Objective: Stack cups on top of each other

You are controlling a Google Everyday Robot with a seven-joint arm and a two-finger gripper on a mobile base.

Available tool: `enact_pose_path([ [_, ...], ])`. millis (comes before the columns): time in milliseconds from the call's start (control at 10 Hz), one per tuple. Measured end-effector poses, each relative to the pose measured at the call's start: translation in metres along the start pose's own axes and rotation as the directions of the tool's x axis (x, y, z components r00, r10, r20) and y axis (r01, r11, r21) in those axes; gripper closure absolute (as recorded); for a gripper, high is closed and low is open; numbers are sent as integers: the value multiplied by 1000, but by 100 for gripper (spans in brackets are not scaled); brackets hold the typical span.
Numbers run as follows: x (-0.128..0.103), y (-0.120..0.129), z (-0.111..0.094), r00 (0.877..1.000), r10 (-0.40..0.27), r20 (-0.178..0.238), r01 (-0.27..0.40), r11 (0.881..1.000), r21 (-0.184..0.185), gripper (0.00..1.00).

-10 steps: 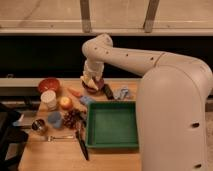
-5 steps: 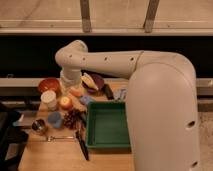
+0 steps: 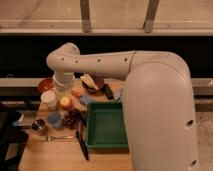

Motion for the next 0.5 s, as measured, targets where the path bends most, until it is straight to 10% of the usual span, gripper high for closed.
enact_pose_path([
  [500, -19, 48, 33, 989, -138, -45, 137, 990, -25, 48],
])
